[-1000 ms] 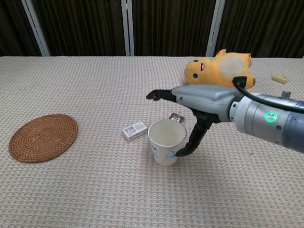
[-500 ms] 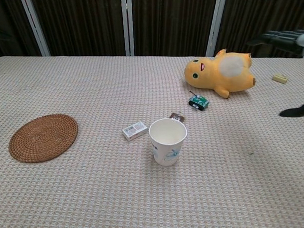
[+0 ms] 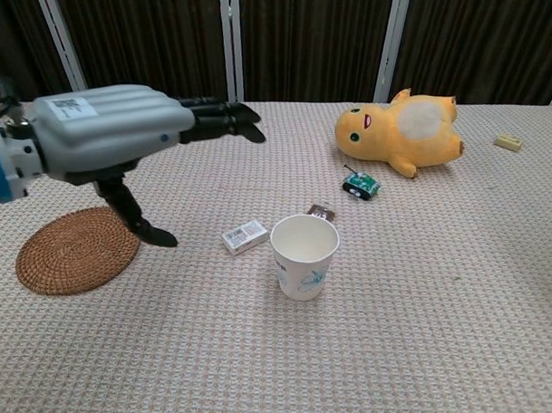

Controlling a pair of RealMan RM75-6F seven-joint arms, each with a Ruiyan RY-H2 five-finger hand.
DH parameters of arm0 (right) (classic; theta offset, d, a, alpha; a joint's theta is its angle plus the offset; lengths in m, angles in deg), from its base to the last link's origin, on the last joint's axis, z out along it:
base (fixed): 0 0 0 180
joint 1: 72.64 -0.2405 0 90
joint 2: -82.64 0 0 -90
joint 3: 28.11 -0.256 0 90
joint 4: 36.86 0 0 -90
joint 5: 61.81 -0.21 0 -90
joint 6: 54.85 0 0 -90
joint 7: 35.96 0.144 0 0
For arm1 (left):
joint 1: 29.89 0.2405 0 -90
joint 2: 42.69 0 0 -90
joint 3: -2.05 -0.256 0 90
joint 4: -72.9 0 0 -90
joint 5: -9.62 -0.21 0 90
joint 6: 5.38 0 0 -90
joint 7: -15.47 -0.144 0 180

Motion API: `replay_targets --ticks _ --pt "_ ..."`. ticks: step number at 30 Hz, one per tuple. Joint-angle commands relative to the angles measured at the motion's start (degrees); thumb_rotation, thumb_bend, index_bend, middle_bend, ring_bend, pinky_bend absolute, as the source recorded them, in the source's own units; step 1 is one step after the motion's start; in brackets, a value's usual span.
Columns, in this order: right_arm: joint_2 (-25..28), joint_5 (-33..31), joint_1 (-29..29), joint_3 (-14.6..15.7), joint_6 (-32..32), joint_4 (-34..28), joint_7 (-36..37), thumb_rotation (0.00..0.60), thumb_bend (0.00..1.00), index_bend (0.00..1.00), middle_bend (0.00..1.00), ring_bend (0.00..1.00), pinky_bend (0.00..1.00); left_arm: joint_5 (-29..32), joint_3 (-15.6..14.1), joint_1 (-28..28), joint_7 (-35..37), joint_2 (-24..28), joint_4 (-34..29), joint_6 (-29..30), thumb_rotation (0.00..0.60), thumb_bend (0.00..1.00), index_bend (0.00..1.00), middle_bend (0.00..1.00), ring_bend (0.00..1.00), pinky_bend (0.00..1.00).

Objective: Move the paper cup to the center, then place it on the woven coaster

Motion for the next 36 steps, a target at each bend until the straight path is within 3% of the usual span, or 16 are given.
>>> replay_targets --ticks 1,5,14,19,23,29,36 --pt "0.18 -0.58 0.32 -0.51 0.45 -0.39 -0.39 0.6 0.0 0.0 0.0 0.0 0.0 4.69 1.61 -4.95 -8.64 -6.29 1.92 -4.76 0.6 0.0 0.11 0.02 0.02 0.16" --pt "0.61 -1.44 0.57 -1.26 1.12 -0.53 0.55 0.6 0.0 0.0 0.0 0.0 0.0 8.35 2.35 -7.6 -13.55 -11.46 5.87 -6.07 0.6 0.0 0.11 0.02 0.03 0.19" --pt "1.4 -2.84 1.38 -3.25 1.29 -0.07 2.5 0.6 0.0 0.0 0.0 0.0 0.0 13.03 3.1 -11.78 -16.2 -18.95 13.83 -6.42 0.6 0.0 0.17 0.08 0.12 0.29" --pt "1.45 -3.18 1.63 -3.96 1.35 0.19 2.68 0.6 0.0 0.0 0.0 0.0 0.0 13.82 3.65 -13.36 -15.33 -20.91 15.93 -6.35 0.6 0.0 0.34 0.33 0.31 0.44" --pt "1.38 -3.45 1.76 -4.45 1.65 0.42 2.8 0.6 0.0 0.0 0.0 0.0 0.0 14.25 3.8 -14.38 -15.34 -21.72 17.26 -5.84 0.6 0.0 0.43 0.41 0.37 0.49" --pt "1.23 -3.35 1.96 -4.88 2.07 0.64 2.79 0.6 0.0 0.0 0.0 0.0 0.0 15.3 3.71 -15.05 -15.92 -21.12 16.5 -4.42 0.6 0.0 0.43 0.42 0.38 0.49" --pt "1.12 -2.71 2.21 -5.04 2.19 0.48 2.44 0.6 0.0 0.0 0.0 0.0 0.0 15.35 5.42 -14.2 -16.84 -15.21 10.68 -0.03 0.6 0.0 0.43 0.41 0.37 0.49"
